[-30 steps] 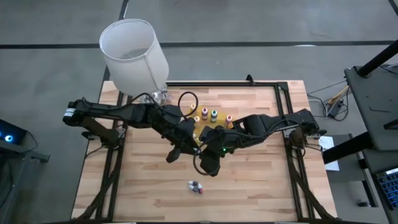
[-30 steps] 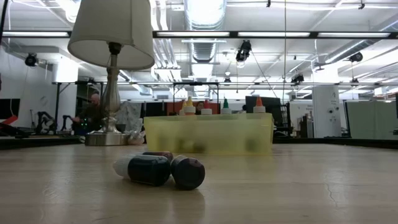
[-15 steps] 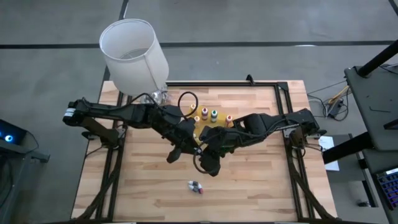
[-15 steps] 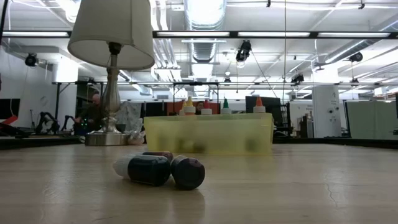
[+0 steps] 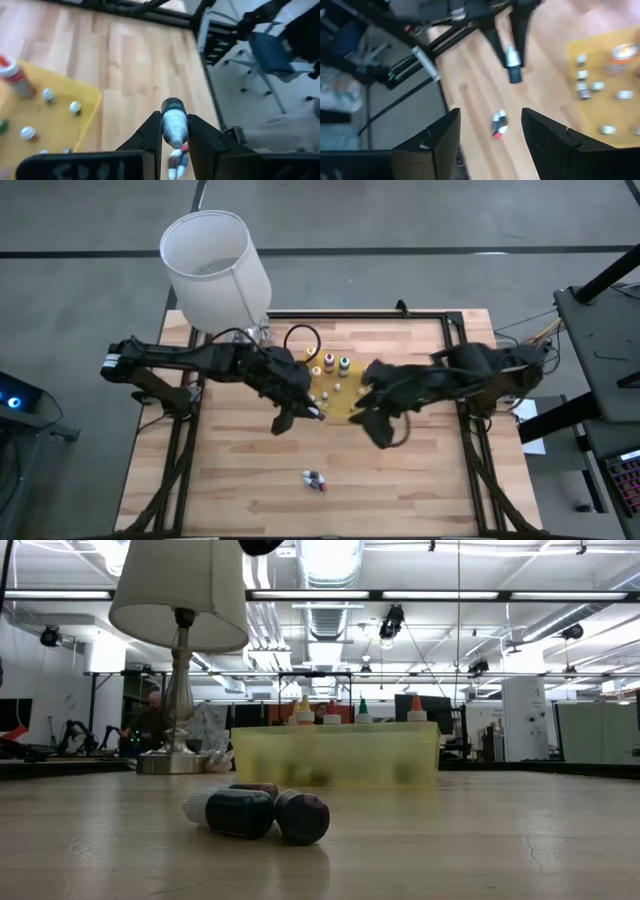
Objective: Pick & Place food coloring
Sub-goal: Put the small green food coloring bottle into the yellow bin
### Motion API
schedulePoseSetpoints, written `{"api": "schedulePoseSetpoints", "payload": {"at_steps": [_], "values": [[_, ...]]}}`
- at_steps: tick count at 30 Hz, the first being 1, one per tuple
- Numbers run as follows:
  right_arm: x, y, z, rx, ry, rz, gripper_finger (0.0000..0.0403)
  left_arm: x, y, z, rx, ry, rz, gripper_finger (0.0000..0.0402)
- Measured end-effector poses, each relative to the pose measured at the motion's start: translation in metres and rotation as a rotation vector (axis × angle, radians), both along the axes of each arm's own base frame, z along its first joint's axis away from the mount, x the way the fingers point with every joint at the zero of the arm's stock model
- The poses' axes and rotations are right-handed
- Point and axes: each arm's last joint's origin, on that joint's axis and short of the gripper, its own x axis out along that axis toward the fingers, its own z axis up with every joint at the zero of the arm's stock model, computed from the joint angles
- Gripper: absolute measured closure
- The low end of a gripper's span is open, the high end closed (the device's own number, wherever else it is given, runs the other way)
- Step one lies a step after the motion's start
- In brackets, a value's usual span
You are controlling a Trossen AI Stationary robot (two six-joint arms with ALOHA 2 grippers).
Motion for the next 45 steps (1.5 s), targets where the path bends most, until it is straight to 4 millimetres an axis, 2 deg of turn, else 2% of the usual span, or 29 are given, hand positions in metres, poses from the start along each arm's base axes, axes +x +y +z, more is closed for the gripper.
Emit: {"api": "schedulePoseSetpoints", "payload": {"at_steps": [5, 10, 13, 20, 28, 34, 38, 45], "values": [[-0.031, -0.004, 0.015, -0.058, -0.036, -0.105, 0.0211, -0.002, 0.017, -0.004, 0.004, 0.052, 0.066, 0.0354], [-0.044, -0.007, 0.022, -0.039, -0.051, -0.123, 0.0218, 0.001, 0.032, -0.009, 0.003, 0.08, 0.116, 0.0354], [-0.045, -0.007, 0.023, -0.039, -0.052, -0.123, 0.022, 0.009, 0.035, -0.018, 0.003, 0.118, 0.127, 0.0354], [-0.045, -0.007, 0.023, -0.062, -0.051, -0.104, 0.0223, 0.043, 0.037, -0.043, 0.017, 0.257, 0.118, 0.0355], [-0.047, -0.008, 0.021, -0.069, -0.025, -0.106, 0.0225, 0.082, 0.047, -0.045, 0.153, 0.341, 0.118, 0.0355], [-0.049, -0.009, 0.019, -0.071, -0.003, -0.112, 0.0225, 0.109, 0.059, -0.058, 0.244, 0.393, 0.126, 0.0355], [-0.05, -0.009, 0.02, -0.071, -0.004, -0.107, 0.0225, 0.122, 0.068, -0.073, 0.264, 0.456, 0.135, 0.0355], [-0.053, -0.01, 0.019, -0.079, 0.011, -0.106, 0.0225, 0.131, 0.085, -0.105, 0.316, 0.593, 0.189, 0.0355]]}}
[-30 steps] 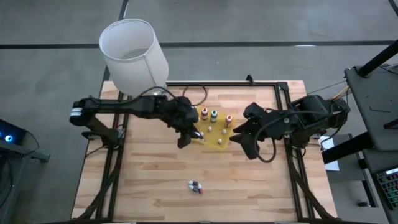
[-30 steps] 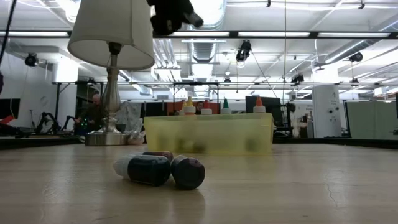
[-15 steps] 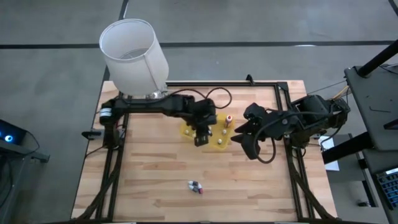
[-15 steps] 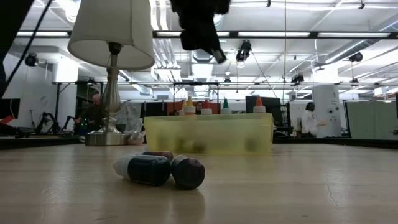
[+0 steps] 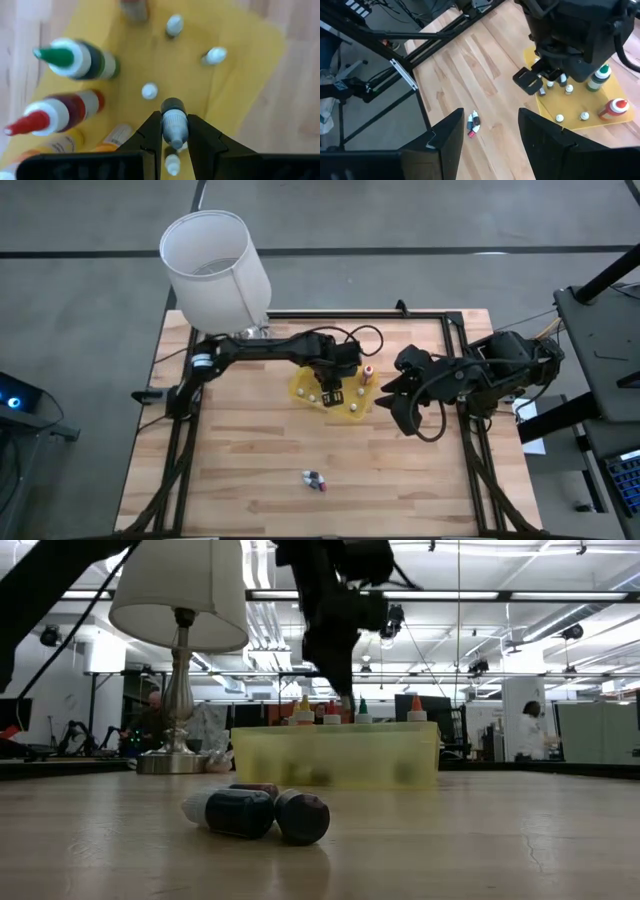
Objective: Pick & Place food coloring
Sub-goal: Put the small green food coloring bottle into the yellow bin
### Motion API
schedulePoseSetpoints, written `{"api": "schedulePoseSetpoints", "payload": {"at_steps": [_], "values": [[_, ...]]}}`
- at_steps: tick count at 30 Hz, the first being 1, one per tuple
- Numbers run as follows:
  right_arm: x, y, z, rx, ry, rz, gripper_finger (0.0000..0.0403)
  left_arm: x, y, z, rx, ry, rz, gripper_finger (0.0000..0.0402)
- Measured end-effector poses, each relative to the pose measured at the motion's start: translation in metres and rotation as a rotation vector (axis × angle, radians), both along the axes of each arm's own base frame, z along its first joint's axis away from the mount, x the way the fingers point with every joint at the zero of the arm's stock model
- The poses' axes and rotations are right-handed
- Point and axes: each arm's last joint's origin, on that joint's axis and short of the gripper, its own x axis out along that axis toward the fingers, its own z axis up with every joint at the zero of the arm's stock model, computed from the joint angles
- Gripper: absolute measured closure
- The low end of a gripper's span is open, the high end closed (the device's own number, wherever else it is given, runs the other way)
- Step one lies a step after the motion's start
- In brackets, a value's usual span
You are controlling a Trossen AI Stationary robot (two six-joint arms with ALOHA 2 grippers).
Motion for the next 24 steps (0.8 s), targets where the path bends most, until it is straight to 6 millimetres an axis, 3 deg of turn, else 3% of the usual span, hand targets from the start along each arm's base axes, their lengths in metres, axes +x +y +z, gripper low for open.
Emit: {"api": "schedulePoseSetpoints", "payload": {"at_steps": [12, 24], "values": [[0.0, 0.0, 0.0, -0.003, 0.005, 0.0, 0.0225, 0.009, 0.018, -0.036, 0.038, 0.101, 0.046, 0.0355], [-0.001, 0.0, -0.001, -0.008, 0.015, 0.0, 0.0225, 0.012, 0.022, -0.049, 0.07, 0.139, 0.028, 0.0355]]}}
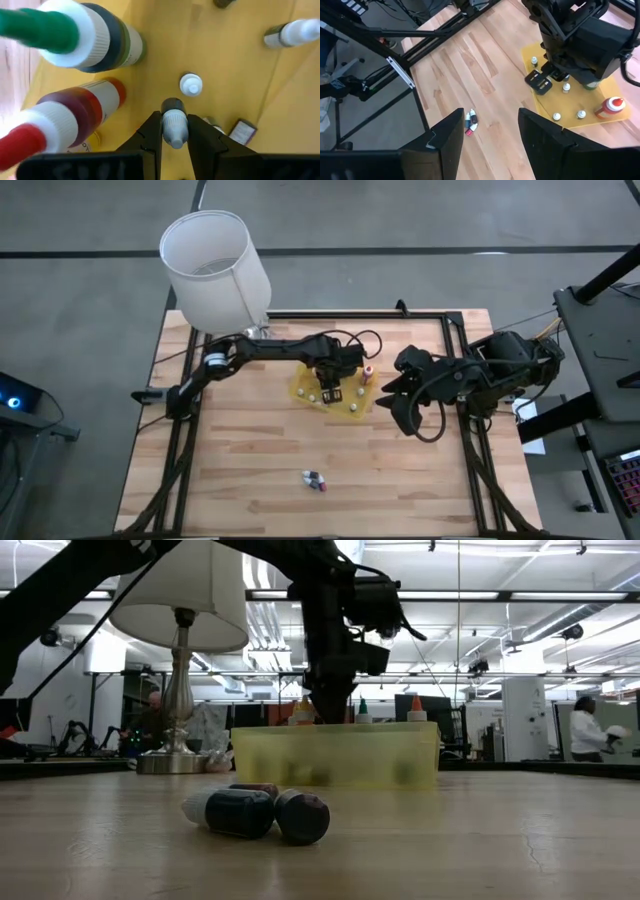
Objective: Pick & Place food coloring
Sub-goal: Put the small green food coloring bottle into the yellow bin
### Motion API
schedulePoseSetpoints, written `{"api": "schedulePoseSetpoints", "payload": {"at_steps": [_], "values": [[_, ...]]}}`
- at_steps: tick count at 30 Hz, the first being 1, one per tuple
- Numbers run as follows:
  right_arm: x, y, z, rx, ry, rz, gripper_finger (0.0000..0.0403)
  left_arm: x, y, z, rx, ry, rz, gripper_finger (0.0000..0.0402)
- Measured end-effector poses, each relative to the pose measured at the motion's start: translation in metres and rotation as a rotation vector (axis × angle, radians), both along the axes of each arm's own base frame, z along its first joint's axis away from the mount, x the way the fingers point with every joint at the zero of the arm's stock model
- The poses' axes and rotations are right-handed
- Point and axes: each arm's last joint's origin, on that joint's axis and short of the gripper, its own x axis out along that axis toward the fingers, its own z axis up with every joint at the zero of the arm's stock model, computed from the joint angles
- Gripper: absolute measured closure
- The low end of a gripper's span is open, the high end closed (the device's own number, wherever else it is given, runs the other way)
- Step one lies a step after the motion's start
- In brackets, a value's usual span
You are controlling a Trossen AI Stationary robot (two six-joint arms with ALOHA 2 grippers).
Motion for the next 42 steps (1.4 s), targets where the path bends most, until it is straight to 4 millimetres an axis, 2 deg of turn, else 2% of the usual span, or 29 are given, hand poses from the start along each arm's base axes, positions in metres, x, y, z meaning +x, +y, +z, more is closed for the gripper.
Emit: {"api": "schedulePoseSetpoints", "payload": {"at_steps": [10, 17, 29, 34, 42], "values": [[0.0, 0.0, -0.001, -0.004, 0.008, -0.001, 0.0225, 0.001, 0.001, -0.007, 0.049, 0.049, -0.135, 0.0355], [0.0, 0.0, -0.003, -0.007, 0.015, -0.001, 0.0225, 0.0, 0.001, -0.007, 0.07, 0.059, -0.137, 0.0355], [0.001, 0.0, -0.004, -0.012, 0.02, 0.001, 0.0225, -0.008, -0.004, 0.011, 0.066, 0.049, -0.141, 0.0355], [0.001, 0.0, -0.004, -0.012, 0.02, 0.0, 0.0225, -0.006, -0.013, 0.017, 0.038, 0.012, -0.167, 0.0355], [0.001, 0.0, -0.004, -0.012, 0.02, 0.0, 0.0225, 0.003, -0.046, 0.027, 0.04, -0.051, -0.294, 0.0355]]}}
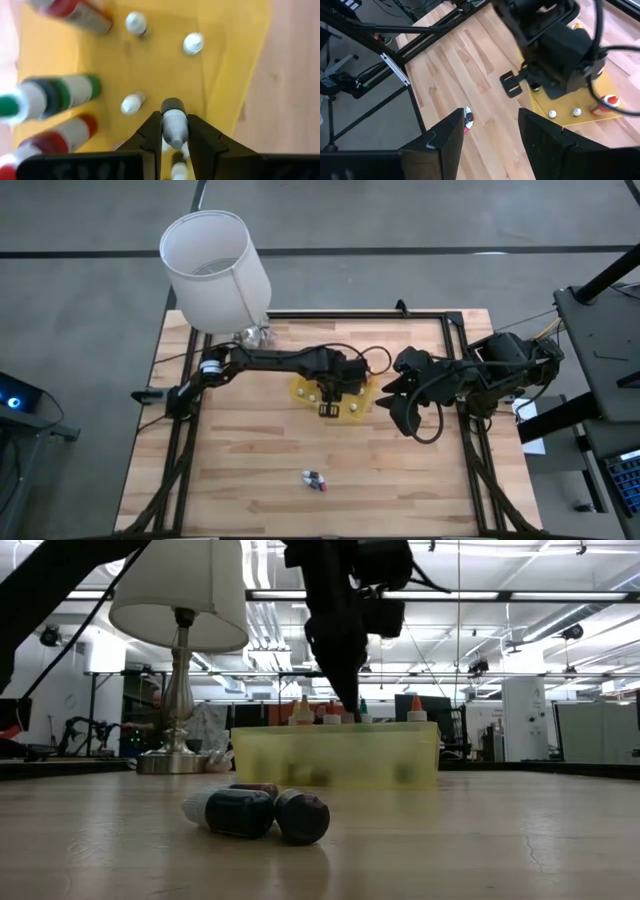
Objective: Pick & Place food coloring
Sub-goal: Put the small green food coloring bottle into the yellow bin
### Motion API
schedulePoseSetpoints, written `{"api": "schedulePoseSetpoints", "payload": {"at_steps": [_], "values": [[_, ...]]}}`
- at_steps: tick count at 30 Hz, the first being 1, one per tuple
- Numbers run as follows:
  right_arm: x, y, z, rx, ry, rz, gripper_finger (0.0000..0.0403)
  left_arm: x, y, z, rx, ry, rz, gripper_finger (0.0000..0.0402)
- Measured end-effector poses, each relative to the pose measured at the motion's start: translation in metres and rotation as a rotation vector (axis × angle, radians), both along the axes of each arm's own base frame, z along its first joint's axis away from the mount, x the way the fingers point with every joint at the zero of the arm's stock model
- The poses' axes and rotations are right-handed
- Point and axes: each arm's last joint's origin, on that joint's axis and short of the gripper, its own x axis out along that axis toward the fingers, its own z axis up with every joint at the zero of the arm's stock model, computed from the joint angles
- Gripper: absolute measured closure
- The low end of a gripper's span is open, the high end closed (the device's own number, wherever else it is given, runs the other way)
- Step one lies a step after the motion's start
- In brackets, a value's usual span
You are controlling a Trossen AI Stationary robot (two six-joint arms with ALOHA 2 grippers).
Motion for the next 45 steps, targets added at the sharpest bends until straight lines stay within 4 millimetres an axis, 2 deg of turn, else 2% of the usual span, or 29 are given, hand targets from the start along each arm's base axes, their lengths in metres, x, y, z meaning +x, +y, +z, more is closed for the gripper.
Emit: {"api": "schedulePoseSetpoints", "payload": {"at_steps": [15, 26, 35, 45], "values": [[0.0, 0.0, 0.0, 0.006, -0.001, -0.005, 0.0225, 0.009, 0.0, -0.019, -0.038, -0.042, -0.013, 0.0355], [0.001, 0.001, -0.001, 0.008, 0.001, -0.007, 0.0225, 0.004, -0.001, -0.047, -0.047, 0.007, 0.0, 0.0355], [0.001, 0.001, -0.001, 0.008, 0.001, -0.007, 0.0225, 0.002, -0.002, -0.057, -0.076, 0.009, -0.005, 0.0355], [0.001, 0.001, -0.001, 0.002, 0.002, -0.002, 0.0225, 0.003, -0.003, -0.057, -0.087, 0.007, -0.008, 0.0355]]}}
